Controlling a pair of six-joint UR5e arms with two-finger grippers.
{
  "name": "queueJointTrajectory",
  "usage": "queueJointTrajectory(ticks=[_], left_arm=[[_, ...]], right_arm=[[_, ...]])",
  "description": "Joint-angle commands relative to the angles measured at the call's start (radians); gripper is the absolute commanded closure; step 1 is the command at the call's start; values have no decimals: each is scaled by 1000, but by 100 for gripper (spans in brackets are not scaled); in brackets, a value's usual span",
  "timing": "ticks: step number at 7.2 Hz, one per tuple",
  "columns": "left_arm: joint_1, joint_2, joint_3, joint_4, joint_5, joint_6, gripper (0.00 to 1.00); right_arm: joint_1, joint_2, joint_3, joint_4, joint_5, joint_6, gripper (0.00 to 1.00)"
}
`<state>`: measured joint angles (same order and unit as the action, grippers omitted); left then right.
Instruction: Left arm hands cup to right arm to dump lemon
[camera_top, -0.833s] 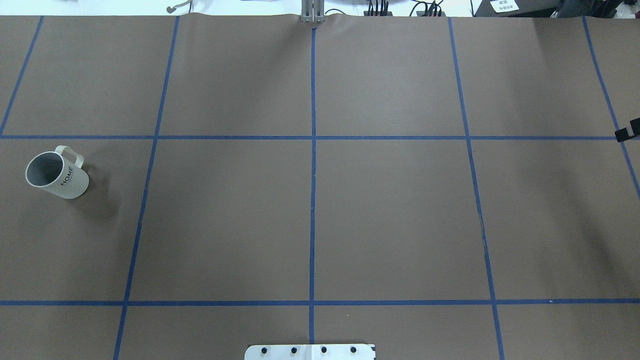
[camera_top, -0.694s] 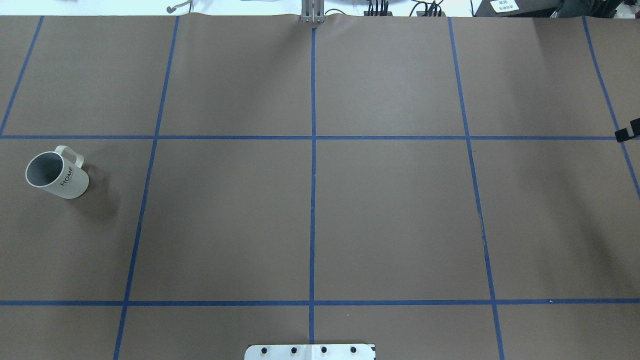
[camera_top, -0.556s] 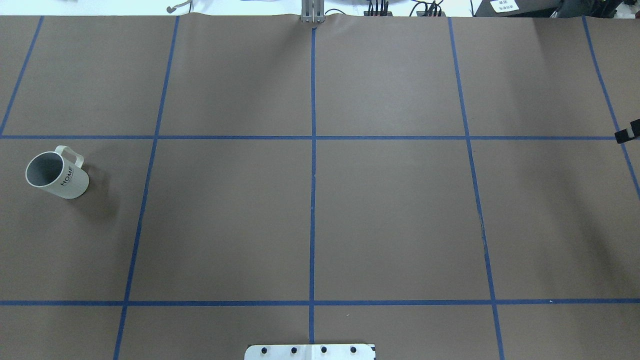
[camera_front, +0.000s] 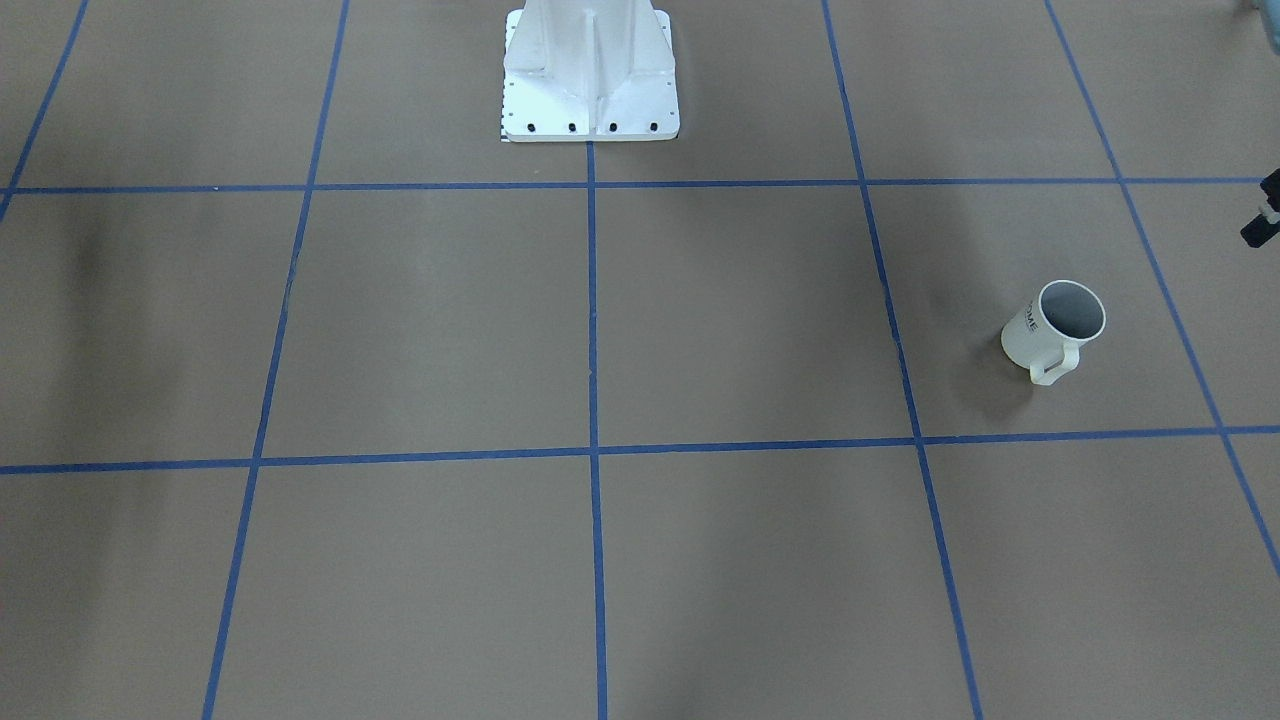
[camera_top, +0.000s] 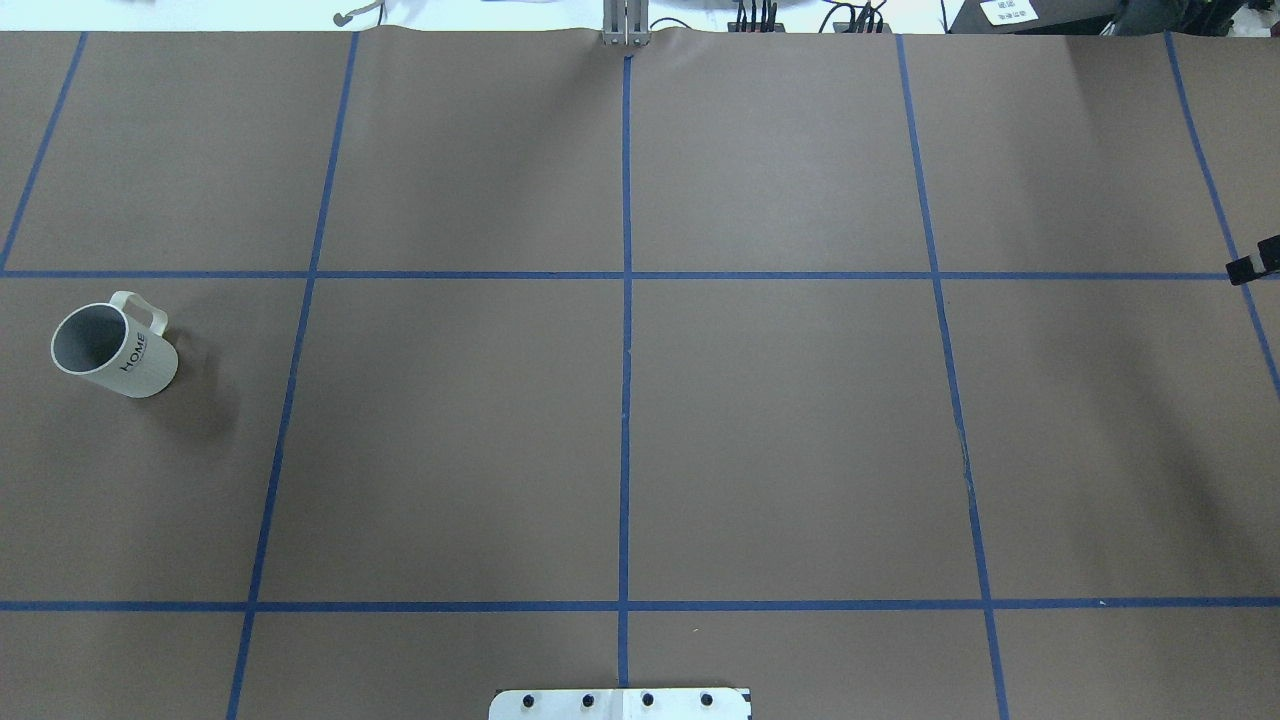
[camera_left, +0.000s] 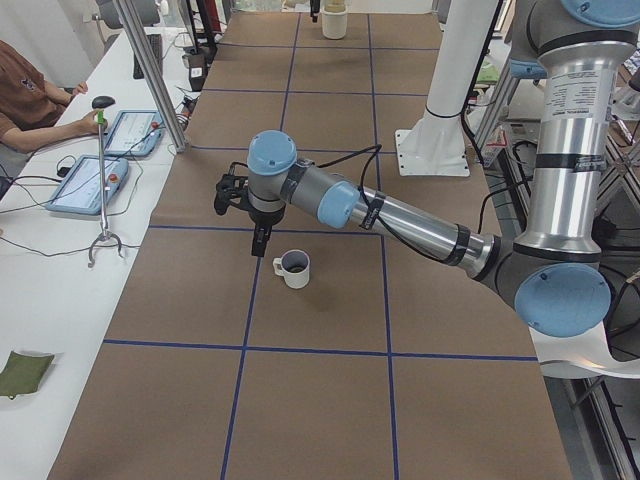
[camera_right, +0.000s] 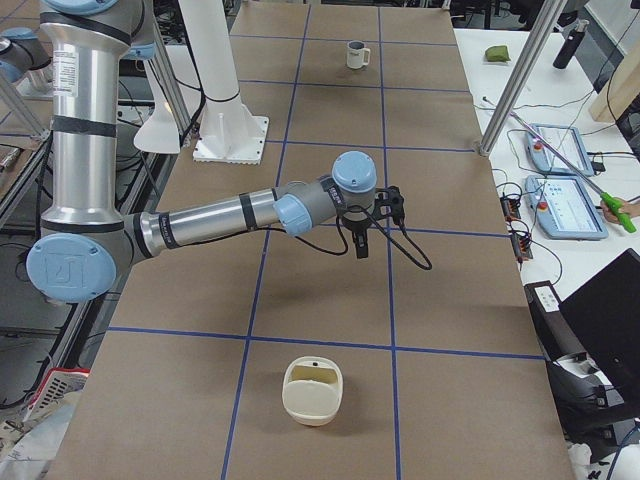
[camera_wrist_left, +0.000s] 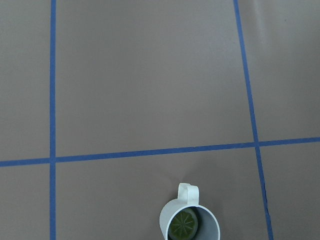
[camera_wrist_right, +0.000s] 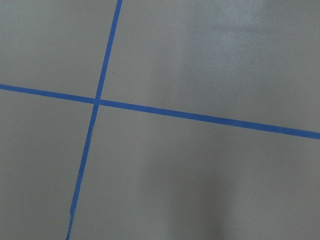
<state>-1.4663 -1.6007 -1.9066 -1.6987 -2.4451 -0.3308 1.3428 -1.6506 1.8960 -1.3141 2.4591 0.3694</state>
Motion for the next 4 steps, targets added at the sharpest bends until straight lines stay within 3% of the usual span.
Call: queueJointTrajectory(ticks=[1,3,4], left_arm=[[0,10,8,-10,-9,-8,0],[0,106,-12,-103,0,1,0],[3,117,50,-145,0,1,0]], right_arm=[[-1,6,-6,3,-3,-3,0],[38,-3,0,3,-9,6,0],[48,-8,3,1,-69,9,0]])
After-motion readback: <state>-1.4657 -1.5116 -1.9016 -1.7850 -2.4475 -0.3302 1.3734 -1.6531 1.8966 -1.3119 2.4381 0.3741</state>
